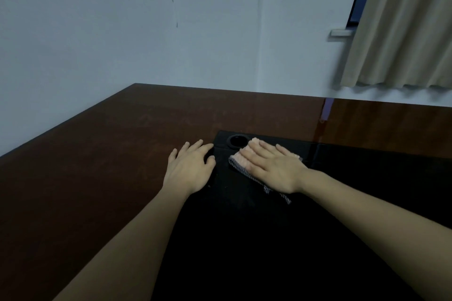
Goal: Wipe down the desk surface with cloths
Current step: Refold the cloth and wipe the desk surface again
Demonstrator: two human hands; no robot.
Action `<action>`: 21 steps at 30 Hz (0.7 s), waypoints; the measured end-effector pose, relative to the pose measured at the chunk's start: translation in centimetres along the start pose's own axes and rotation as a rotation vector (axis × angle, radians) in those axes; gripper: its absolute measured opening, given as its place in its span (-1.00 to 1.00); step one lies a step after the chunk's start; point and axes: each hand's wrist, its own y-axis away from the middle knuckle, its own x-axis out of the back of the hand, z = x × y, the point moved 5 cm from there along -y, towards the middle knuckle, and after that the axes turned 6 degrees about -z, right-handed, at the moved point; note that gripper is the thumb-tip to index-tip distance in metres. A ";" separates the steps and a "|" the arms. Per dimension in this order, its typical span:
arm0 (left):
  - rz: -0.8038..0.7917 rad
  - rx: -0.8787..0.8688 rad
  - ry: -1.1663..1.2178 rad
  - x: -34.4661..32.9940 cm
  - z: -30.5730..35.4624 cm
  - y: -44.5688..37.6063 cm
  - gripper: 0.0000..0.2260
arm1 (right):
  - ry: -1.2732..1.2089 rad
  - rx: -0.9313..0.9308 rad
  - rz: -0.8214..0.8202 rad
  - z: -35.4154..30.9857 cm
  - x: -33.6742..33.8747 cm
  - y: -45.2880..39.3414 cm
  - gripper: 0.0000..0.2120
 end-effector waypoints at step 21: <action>0.014 0.101 -0.007 3.3 -7.8 3.0 -0.56 | 0.042 0.189 -0.041 -8.8 -1.2 3.0 -0.45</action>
